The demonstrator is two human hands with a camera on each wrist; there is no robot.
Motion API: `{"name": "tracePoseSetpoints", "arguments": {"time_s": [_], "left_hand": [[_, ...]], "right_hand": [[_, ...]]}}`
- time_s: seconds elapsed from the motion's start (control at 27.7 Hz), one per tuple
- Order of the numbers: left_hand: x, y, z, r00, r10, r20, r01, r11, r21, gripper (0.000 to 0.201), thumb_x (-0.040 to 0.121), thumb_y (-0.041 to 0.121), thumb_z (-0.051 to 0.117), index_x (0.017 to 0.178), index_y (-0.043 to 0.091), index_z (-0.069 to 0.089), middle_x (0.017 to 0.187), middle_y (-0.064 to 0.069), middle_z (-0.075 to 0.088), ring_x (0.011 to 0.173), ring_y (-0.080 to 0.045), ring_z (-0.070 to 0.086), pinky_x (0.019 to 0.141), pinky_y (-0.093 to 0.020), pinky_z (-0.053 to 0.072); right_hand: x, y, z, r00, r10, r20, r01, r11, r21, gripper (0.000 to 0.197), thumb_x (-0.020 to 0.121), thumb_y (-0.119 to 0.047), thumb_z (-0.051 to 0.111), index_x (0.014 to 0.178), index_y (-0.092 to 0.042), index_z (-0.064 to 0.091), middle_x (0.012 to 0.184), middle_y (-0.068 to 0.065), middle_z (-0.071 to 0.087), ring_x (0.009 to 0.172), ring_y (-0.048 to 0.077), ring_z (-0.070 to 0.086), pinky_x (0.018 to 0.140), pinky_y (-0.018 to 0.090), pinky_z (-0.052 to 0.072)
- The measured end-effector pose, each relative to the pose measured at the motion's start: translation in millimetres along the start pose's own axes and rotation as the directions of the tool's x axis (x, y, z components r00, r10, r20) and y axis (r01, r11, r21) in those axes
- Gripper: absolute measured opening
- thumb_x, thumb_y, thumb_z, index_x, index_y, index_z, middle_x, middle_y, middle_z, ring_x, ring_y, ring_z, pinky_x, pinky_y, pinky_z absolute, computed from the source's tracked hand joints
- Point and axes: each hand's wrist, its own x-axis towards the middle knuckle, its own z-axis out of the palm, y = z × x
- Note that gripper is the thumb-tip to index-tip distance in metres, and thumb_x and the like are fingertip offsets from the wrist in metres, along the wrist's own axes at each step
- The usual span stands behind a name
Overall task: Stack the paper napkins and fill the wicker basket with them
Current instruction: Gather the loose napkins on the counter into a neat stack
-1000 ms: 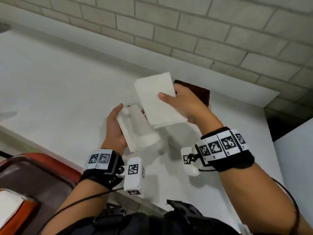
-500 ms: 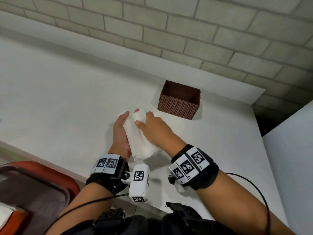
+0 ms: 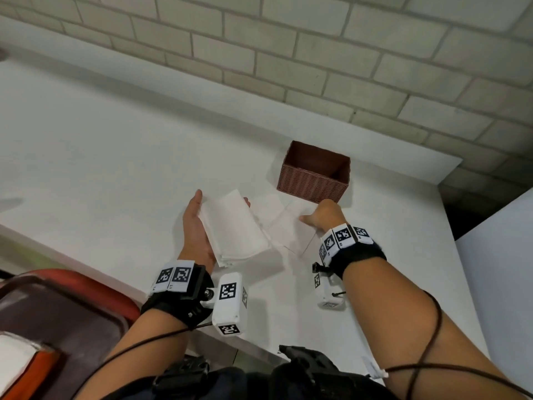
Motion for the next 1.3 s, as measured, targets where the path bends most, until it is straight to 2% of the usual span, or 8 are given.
{"name": "tracePoseSetpoints", "arguments": {"time_s": [0.14,0.29,0.43,0.51,0.61,0.9,1.15,1.3], "left_hand": [[2,1,-6,1.0,0.002,0.02,-0.002,1.0,-0.019,0.075,0.082,0.06,0.043,0.133,0.006,0.051,0.112,-0.017,0.063,0.1,-0.032,0.059,0.1,-0.043,0.041],[4,3,-9,1.0,0.018,0.008,-0.018,0.999,-0.033,0.074,0.082,0.058,0.044,0.135,0.008,0.05,0.114,-0.017,0.062,0.101,-0.032,0.06,0.101,-0.043,0.041],[6,8,-13,1.0,0.019,0.002,-0.019,0.999,-0.029,0.074,0.082,0.058,0.043,0.135,0.006,0.049,0.108,-0.017,0.064,0.095,-0.032,0.063,0.091,-0.041,0.046],[7,9,-15,1.0,0.015,-0.002,-0.015,0.999,-0.043,0.076,0.081,0.058,0.045,0.136,0.006,0.048,0.112,-0.017,0.062,0.099,-0.033,0.061,0.093,-0.042,0.046],[10,9,-16,1.0,0.004,0.001,-0.004,0.998,-0.068,0.076,0.079,0.058,0.046,0.136,0.007,0.049,0.113,-0.016,0.062,0.1,-0.033,0.062,0.096,-0.044,0.044],[10,10,-9,1.0,-0.015,-0.016,0.014,0.999,-0.046,0.075,0.081,0.057,0.045,0.134,0.005,0.05,0.11,-0.018,0.065,0.094,-0.033,0.067,0.079,-0.042,0.056],[13,15,-20,0.999,-0.003,-0.036,0.001,0.999,-0.048,0.076,0.08,0.057,0.046,0.135,0.005,0.049,0.117,-0.018,0.061,0.096,-0.033,0.066,0.093,-0.043,0.045],[14,17,-20,0.999,-0.024,-0.033,0.023,0.999,-0.039,0.077,0.079,0.058,0.048,0.136,0.006,0.049,0.13,-0.018,0.055,0.101,-0.034,0.063,0.09,-0.043,0.049]], "right_hand": [[2,-1,-1,0.997,0.058,0.05,-0.066,0.985,0.157,0.042,0.072,-0.037,0.077,0.07,-0.006,0.049,0.089,0.014,0.059,0.091,0.027,0.063,0.063,0.028,0.046],[8,4,1,0.992,0.098,0.083,-0.122,0.924,0.362,0.044,0.069,-0.017,0.078,0.101,0.003,0.057,0.094,0.013,0.064,0.095,0.028,0.064,0.086,0.037,0.054],[-6,3,-16,0.983,0.072,0.17,-0.165,0.759,0.63,0.018,0.082,-0.004,0.063,0.098,-0.003,0.056,0.091,0.013,0.061,0.082,0.028,0.06,0.065,0.035,0.049],[-10,-2,-31,0.977,0.063,0.203,-0.188,0.707,0.682,0.016,0.088,-0.005,0.059,0.103,-0.008,0.054,0.084,0.009,0.058,0.073,0.025,0.057,0.075,0.038,0.045],[-13,-14,-44,0.99,-0.076,0.115,-0.038,0.65,0.759,0.038,0.088,-0.006,0.061,0.126,-0.007,0.054,0.114,0.011,0.064,0.102,0.03,0.062,0.085,0.042,0.049],[-12,-45,-2,0.97,-0.228,0.084,0.134,0.789,0.599,0.036,0.084,-0.007,0.067,0.118,0.004,0.06,0.119,0.02,0.065,0.096,0.028,0.061,0.081,0.034,0.05],[8,-49,23,0.973,-0.221,0.063,0.162,0.855,0.493,0.034,0.08,-0.016,0.072,0.105,0.006,0.065,0.111,0.023,0.069,0.094,0.028,0.063,0.087,0.039,0.051],[5,-55,24,0.963,-0.267,-0.043,0.27,0.941,0.203,0.04,0.084,-0.036,0.066,0.107,-0.005,0.06,0.11,0.015,0.062,0.101,0.027,0.057,0.072,0.028,0.046]]}}
